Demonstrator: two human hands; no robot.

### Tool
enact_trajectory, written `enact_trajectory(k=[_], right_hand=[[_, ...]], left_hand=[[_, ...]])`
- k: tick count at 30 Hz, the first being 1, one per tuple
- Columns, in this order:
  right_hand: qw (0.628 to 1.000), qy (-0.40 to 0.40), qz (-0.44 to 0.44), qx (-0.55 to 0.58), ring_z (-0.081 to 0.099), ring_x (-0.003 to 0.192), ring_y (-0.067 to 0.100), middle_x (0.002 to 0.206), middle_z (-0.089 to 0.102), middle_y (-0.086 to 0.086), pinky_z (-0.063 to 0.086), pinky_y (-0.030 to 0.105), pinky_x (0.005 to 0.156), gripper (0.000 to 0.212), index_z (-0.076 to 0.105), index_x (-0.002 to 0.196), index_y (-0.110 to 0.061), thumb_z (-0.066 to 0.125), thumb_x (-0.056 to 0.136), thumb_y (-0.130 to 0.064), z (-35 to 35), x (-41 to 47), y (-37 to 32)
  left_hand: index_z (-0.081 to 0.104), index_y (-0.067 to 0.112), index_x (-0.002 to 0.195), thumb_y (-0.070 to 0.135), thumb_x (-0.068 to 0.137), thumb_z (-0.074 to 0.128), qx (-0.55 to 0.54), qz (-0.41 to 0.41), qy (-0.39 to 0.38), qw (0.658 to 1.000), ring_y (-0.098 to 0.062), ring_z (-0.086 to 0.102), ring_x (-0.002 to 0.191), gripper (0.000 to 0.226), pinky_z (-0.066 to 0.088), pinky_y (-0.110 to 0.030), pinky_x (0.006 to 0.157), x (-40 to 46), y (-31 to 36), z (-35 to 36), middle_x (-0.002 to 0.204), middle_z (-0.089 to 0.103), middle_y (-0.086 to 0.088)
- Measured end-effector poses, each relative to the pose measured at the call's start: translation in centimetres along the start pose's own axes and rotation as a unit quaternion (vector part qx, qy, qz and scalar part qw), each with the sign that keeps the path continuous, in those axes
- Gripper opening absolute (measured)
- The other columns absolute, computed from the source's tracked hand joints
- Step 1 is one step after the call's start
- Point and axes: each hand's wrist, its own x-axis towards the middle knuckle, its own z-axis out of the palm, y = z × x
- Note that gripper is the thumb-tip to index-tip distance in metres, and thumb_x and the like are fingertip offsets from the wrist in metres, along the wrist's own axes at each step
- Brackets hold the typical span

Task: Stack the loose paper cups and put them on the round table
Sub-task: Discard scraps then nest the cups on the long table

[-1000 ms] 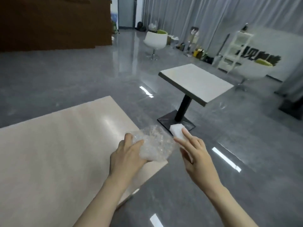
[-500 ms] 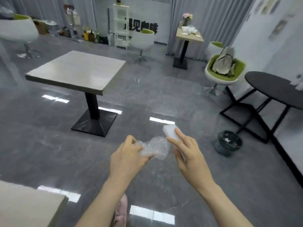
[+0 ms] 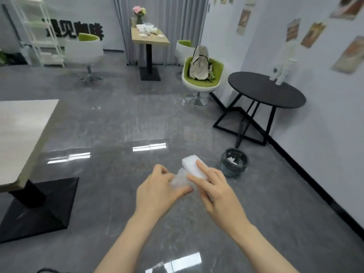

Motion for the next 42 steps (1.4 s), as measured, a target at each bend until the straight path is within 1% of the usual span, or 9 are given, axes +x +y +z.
enact_trajectory(k=[3,6,10,16,22,32,35,38,42], right_hand=[[0.999,0.012,0.033,-0.022,0.051,0.116,0.03,0.144,0.046,0.008,0.055,0.041,0.079,0.037,0.067,0.118,-0.016,0.062,0.086,0.0,0.4,2.7,3.0],[0.996,0.028,0.077,-0.035,0.051,0.116,0.028,0.145,0.045,0.007,0.056,0.039,0.075,0.041,0.066,0.119,-0.018,0.063,0.083,0.002,0.2,4.4,6.8],[0.988,0.06,0.131,-0.05,0.051,0.114,0.025,0.145,0.045,0.004,0.053,0.035,0.081,0.04,0.066,0.12,-0.017,0.064,0.086,0.002,-1.2,6.3,13.9],[0.973,0.074,0.205,-0.072,0.049,0.118,0.019,0.144,0.045,-0.003,0.052,0.031,0.085,0.042,0.065,0.123,-0.023,0.064,0.087,0.0,-5.1,7.4,26.4],[0.964,0.056,0.245,-0.087,0.05,0.116,0.019,0.142,0.047,-0.003,0.046,0.027,0.087,0.044,0.065,0.124,-0.023,0.063,0.087,0.002,-9.9,10.3,39.7],[0.954,0.047,0.287,-0.071,0.047,0.119,0.015,0.144,0.047,-0.004,0.04,0.023,0.092,0.039,0.064,0.126,-0.023,0.06,0.091,-0.005,-9.1,16.9,56.2],[0.948,0.041,0.311,-0.049,0.049,0.12,0.016,0.143,0.047,-0.006,0.045,0.024,0.09,0.04,0.064,0.125,-0.025,0.063,0.09,-0.005,-7.9,19.9,61.5],[0.939,0.029,0.341,-0.042,0.051,0.119,0.016,0.143,0.046,-0.008,0.051,0.031,0.088,0.041,0.064,0.124,-0.025,0.065,0.088,-0.005,-6.4,22.9,66.7],[0.924,0.025,0.38,-0.024,0.052,0.116,0.018,0.142,0.048,-0.006,0.049,0.028,0.088,0.042,0.064,0.124,-0.023,0.065,0.087,-0.004,-3.6,25.5,74.3]], left_hand=[[0.066,0.032,0.087,0.087,0.064,0.043,-0.015,0.042,-0.026,0.999,-0.002,0.052,0.08,0.064,0.036,-0.026,0.061,5.2,1.0,1.3,0.102,0.042,0.018],[0.067,0.033,0.096,0.085,0.07,0.038,-0.019,0.086,-0.03,0.996,-0.004,0.055,0.086,0.065,0.037,-0.026,0.063,9.8,2.4,3.6,0.106,0.042,0.019],[0.066,0.034,0.103,0.081,0.074,0.039,-0.005,0.126,-0.036,0.991,-0.005,0.056,0.093,0.062,0.036,-0.026,0.063,16.9,5.8,7.3,0.11,0.042,0.019],[0.067,0.025,0.092,0.071,0.082,0.047,0.018,0.136,-0.008,0.991,-0.012,0.056,0.094,0.051,0.039,-0.027,0.059,27.5,12.6,13.2,0.112,0.046,0.012],[0.069,0.021,0.1,0.064,0.084,0.053,0.032,0.129,-0.003,0.991,-0.019,0.056,0.101,0.048,0.047,-0.033,0.066,37.7,19.3,18.1,0.115,0.049,0.004],[0.066,0.025,0.115,0.058,0.086,0.056,0.017,0.147,-0.001,0.989,-0.023,0.058,0.098,0.046,0.04,-0.031,0.062,54.5,25.5,25.9,0.112,0.051,-0.001],[0.057,0.031,0.131,0.052,0.088,0.057,0.024,0.155,-0.017,0.987,-0.022,0.057,0.095,0.048,0.041,-0.03,0.062,60.2,27.1,28.8,0.113,0.05,-0.001],[0.035,0.041,0.145,0.052,0.091,0.054,0.048,0.16,-0.064,0.984,-0.013,0.052,0.082,0.058,0.039,-0.026,0.058,66.4,28.5,32.3,0.109,0.048,0.003],[0.023,0.047,0.148,0.049,0.094,0.05,0.066,0.18,-0.117,0.974,-0.008,0.047,0.08,0.061,0.037,-0.024,0.057,74.0,30.8,39.0,0.108,0.045,0.006]])
